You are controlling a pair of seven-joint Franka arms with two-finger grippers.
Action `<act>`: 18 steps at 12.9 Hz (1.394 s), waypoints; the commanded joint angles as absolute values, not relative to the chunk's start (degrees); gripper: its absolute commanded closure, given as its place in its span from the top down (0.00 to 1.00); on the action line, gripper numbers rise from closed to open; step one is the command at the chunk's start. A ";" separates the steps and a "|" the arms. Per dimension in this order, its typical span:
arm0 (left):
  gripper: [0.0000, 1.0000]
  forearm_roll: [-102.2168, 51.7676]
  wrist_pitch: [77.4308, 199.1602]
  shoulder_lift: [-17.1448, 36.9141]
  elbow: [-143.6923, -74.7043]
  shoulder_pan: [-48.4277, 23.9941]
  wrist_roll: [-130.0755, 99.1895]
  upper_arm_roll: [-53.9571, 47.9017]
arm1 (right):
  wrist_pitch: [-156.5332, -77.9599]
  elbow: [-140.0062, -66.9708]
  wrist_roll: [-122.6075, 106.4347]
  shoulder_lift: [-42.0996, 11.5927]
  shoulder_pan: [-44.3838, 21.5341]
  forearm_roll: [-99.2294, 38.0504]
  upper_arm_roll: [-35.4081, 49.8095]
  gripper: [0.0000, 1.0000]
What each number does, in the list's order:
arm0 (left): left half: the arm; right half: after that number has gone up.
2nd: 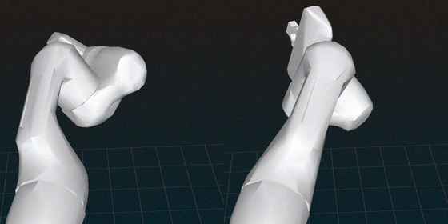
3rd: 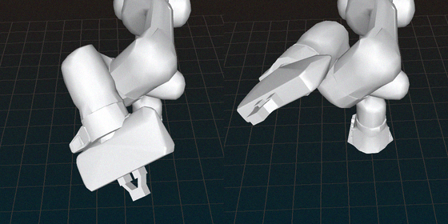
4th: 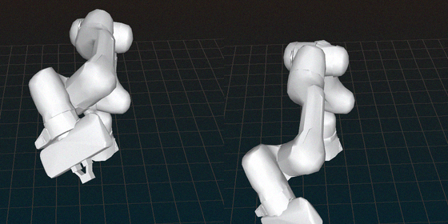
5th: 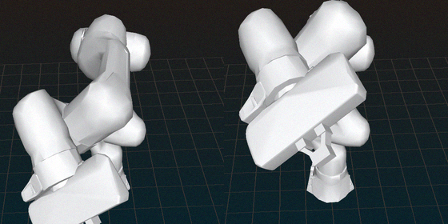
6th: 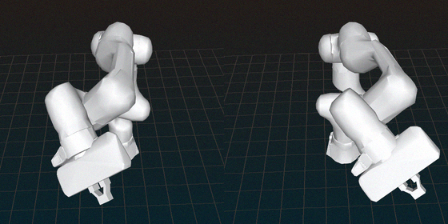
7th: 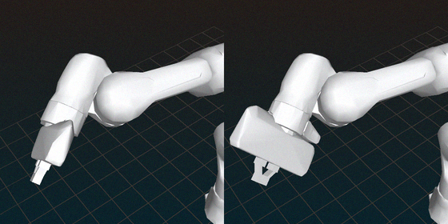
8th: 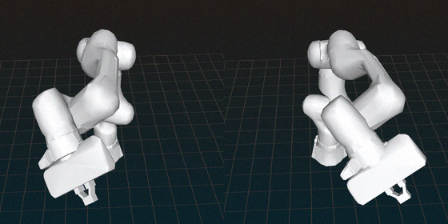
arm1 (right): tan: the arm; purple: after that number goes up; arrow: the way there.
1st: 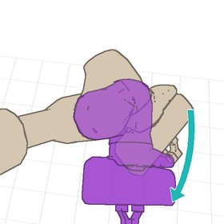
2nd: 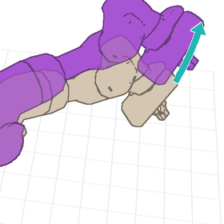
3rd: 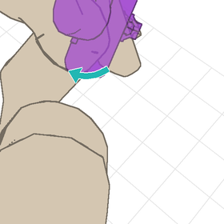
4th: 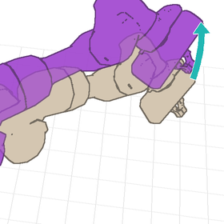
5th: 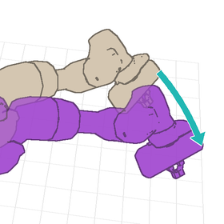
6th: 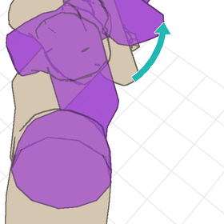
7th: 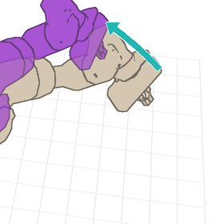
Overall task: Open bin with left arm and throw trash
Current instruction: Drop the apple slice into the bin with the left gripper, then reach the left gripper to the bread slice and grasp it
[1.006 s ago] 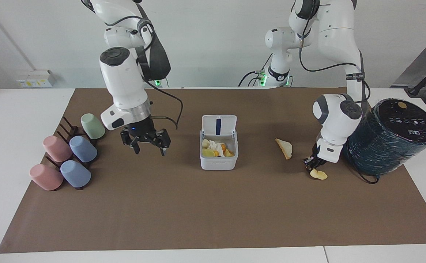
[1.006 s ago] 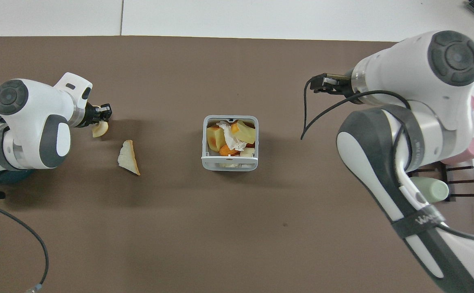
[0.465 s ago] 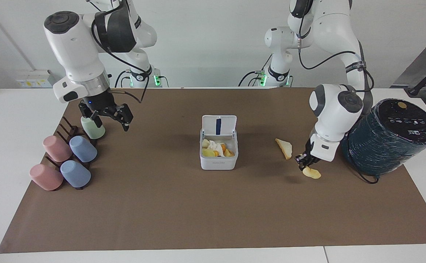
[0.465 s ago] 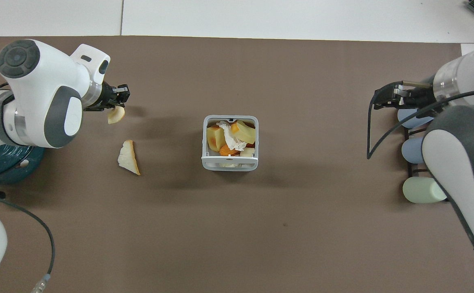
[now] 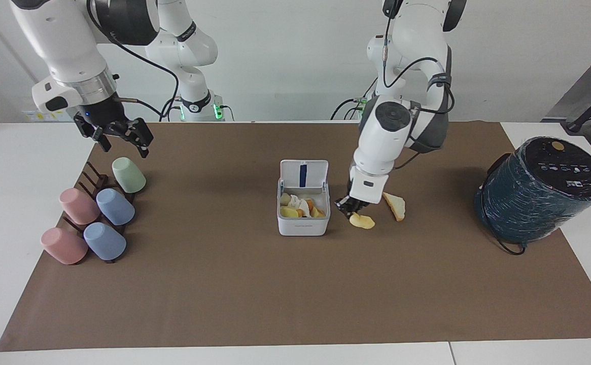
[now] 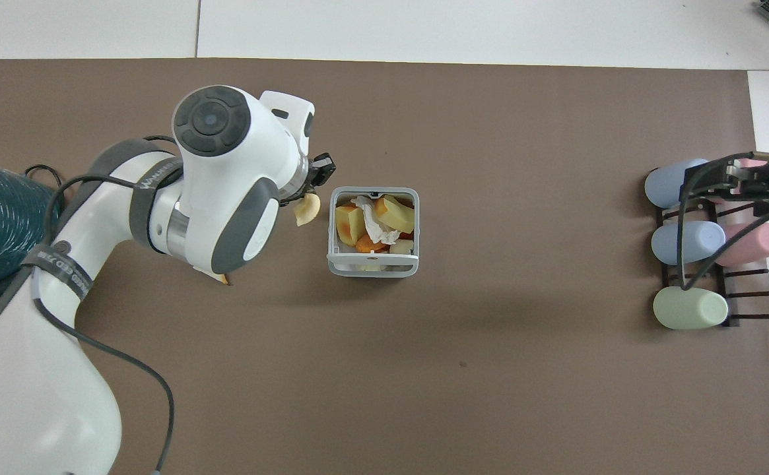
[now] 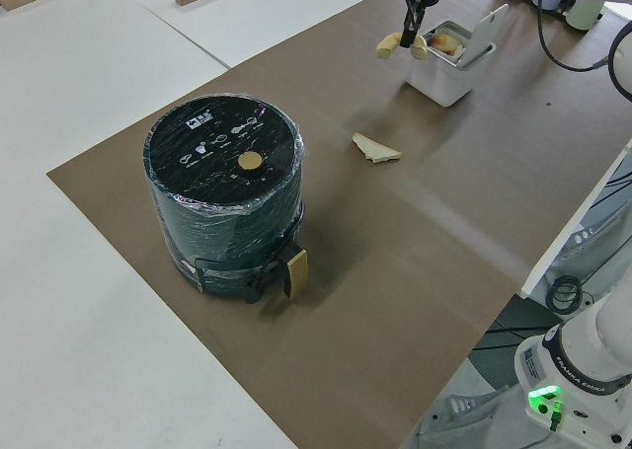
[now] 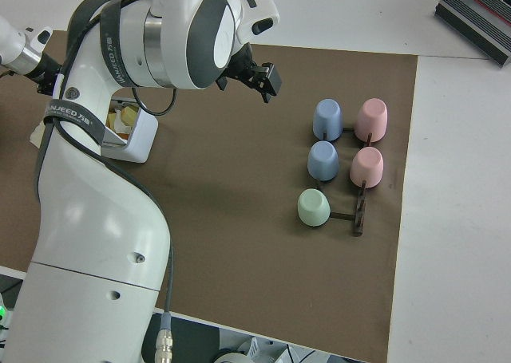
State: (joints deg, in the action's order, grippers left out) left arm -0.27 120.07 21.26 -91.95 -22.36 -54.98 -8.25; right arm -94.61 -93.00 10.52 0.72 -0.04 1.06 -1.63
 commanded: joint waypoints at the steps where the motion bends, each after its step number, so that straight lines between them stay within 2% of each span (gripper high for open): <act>1: 0.00 -0.09 119.35 21.88 -90.18 -26.18 -61.07 -7.47 | -91.16 -93.78 5.91 4.12 0.09 1.05 -3.86 1.00; 4: 0.00 -0.09 121.63 21.88 -90.17 -28.38 -65.03 -7.56 | -87.99 -93.78 4.31 5.45 -0.35 1.85 -4.22 1.00; 8: 0.00 -0.09 125.16 21.97 -91.05 -31.37 -69.08 -7.65 | -89.65 -95.36 4.40 5.89 -0.62 1.41 -3.96 1.00; 9: 0.06 -0.09 125.16 21.89 -91.40 -31.99 -69.08 -7.65 | -90.00 -95.36 4.48 5.80 -0.62 1.41 -3.96 1.00; 10: 0.20 -0.09 125.16 21.88 -91.75 -31.91 -69.08 -7.65 | -90.00 -95.10 4.74 5.45 -0.53 1.15 -3.78 1.00; 11: 0.46 -0.09 125.07 21.80 -91.93 -31.99 -69.08 -7.65 | -89.22 -93.53 4.66 4.14 0.08 0.97 -3.52 1.00; 13: 0.73 0.00 123.93 21.53 -92.02 -32.17 -69.00 -7.56 | -88.24 -92.02 4.75 3.43 0.00 0.88 -3.43 1.00; 14: 0.80 0.09 123.32 21.53 -92.02 -32.17 -68.99 -7.56 | -88.50 -92.11 4.83 3.51 -0.26 0.88 -3.43 1.00; 18: 0.81 0.70 120.33 21.45 -89.92 -30.85 -68.47 -7.12 | -88.33 -92.11 4.83 3.60 -0.53 0.97 -3.43 1.00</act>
